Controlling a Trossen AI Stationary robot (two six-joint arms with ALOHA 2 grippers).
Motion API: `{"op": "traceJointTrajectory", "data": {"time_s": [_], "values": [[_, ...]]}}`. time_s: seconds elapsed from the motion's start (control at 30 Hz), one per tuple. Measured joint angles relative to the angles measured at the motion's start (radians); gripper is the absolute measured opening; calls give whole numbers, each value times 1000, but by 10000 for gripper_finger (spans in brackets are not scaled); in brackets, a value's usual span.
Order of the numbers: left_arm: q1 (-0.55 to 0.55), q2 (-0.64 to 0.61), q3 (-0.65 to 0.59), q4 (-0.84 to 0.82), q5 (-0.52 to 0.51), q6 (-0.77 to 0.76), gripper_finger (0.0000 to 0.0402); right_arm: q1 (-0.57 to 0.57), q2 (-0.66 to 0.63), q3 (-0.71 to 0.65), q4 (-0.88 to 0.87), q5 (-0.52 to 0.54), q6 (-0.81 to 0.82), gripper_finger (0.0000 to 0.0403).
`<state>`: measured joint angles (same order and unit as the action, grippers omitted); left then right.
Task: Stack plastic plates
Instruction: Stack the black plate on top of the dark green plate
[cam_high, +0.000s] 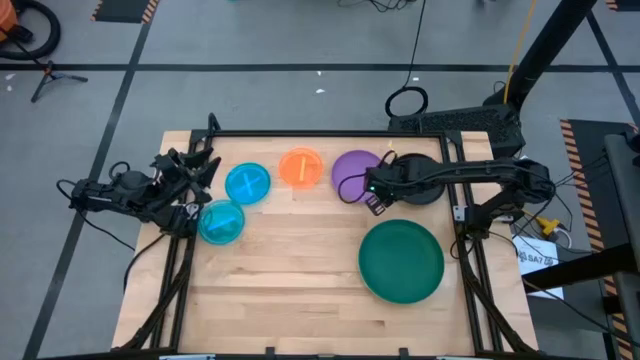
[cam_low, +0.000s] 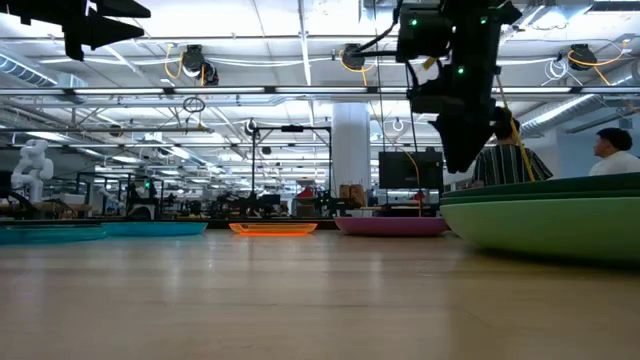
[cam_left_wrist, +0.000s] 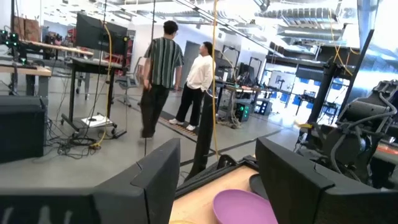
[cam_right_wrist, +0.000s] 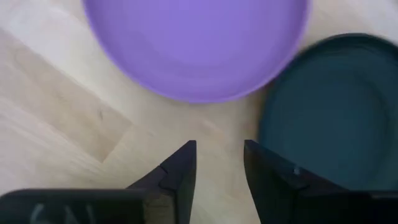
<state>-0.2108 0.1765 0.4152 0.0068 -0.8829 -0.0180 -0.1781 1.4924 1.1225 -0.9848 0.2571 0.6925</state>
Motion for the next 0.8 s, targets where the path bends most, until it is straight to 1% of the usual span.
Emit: {"op": "traceJointTrajectory", "data": {"time_s": [0.13, 0.2, 0.27, 0.37, 0.47, 0.6, 0.8], "values": [[0, 0, 0, -5, 0, 15, 214, -19, 41, 0, 73, -30, -23, 144], [0, 0, 0, -5, 0, 26, 214, -31, 55, 0, 80, -46, -24, 149], [0, 0, 0, -5, 0, 38, 214, -49, 61, 0, 56, -50, 10, 150], [0, 0, 0, -8, 0, 45, 214, -86, 60, 0, -41, -51, 67, 149], [0, 0, 0, -12, 0, 47, 214, -127, 60, -1, -133, -48, 90, 147], [0, 0, 0, -17, 0, 50, 214, -159, 61, -32, -98, -48, 55, 147], [0, 0, 0, -19, 0, 48, 214, -166, 61, -65, -74, -49, 29, 146]]}}
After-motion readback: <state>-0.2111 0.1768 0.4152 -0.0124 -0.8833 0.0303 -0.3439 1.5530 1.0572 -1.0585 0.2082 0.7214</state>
